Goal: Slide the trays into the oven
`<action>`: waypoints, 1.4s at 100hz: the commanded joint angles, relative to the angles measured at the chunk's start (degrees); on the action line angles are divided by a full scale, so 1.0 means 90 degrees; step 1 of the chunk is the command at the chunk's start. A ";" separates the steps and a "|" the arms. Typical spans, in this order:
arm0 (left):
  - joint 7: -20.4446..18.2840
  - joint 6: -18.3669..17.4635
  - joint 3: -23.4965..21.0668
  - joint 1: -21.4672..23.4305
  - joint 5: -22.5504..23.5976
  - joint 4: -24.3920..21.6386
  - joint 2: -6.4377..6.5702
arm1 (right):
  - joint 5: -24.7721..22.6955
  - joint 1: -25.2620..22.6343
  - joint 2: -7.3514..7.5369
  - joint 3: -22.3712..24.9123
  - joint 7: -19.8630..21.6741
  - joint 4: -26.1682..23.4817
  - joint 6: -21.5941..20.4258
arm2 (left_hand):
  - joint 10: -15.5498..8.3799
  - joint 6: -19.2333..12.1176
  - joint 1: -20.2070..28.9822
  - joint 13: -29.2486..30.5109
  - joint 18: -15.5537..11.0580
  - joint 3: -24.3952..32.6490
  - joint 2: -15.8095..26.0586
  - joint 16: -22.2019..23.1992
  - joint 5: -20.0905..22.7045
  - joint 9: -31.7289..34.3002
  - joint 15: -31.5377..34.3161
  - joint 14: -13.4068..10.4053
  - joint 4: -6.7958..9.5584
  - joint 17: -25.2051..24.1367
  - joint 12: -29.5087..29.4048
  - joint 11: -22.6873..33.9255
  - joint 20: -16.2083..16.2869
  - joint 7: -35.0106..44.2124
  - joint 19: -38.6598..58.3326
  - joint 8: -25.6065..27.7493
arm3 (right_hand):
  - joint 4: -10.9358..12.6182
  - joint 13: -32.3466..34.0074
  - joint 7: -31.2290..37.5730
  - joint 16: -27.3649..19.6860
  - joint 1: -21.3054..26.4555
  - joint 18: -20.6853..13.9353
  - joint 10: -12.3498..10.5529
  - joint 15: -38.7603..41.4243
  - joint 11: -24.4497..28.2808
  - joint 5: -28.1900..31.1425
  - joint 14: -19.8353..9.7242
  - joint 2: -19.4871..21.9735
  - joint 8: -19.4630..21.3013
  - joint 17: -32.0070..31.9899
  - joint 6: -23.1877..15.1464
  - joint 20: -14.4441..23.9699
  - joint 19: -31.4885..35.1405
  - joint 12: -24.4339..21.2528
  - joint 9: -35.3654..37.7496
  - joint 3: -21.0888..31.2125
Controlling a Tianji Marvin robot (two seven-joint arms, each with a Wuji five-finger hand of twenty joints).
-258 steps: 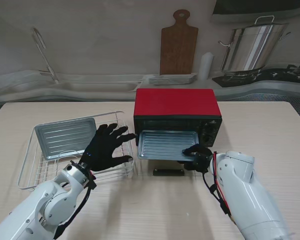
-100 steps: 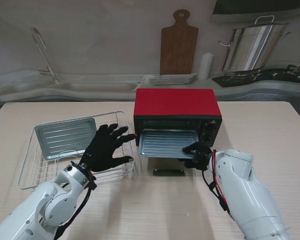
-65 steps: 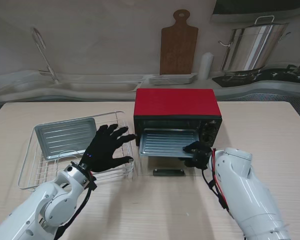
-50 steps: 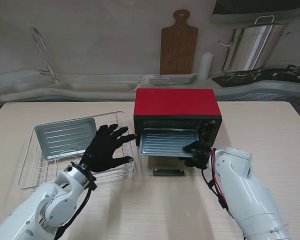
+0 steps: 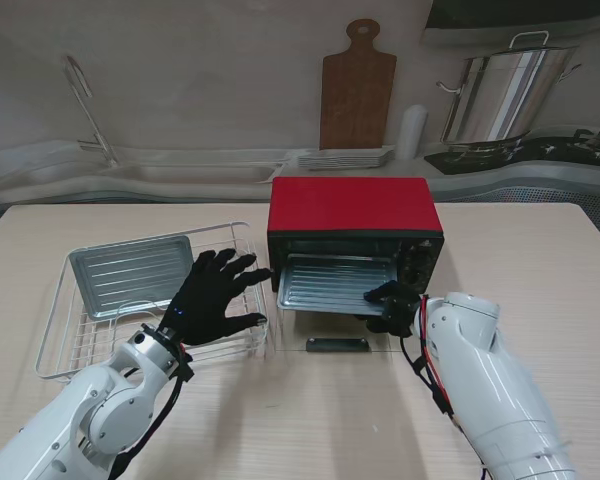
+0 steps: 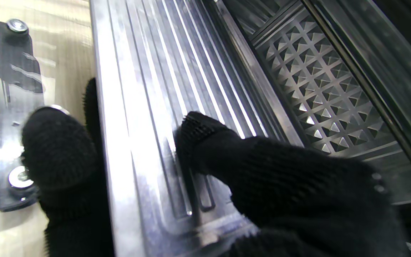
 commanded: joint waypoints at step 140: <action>0.0116 0.0019 -0.0033 0.0076 0.0032 -0.0036 -0.0049 | 0.0083 -0.0059 -0.0036 0.0099 0.0220 -0.0118 -0.0021 | -0.0121 -0.0165 -0.0094 -0.0106 -0.0168 0.0122 0.0219 -0.0102 -0.0237 -0.0269 -0.0043 -0.0143 0.0186 -0.0071 -0.0157 0.0035 -0.0113 0.0036 -0.0312 -0.0121 | 0.0013 0.0522 0.0406 0.0255 0.0473 -0.0598 0.0196 0.0604 0.0385 0.0206 0.0265 0.0156 0.0166 0.0327 -0.0401 0.0338 0.0452 0.0075 0.0008 0.0307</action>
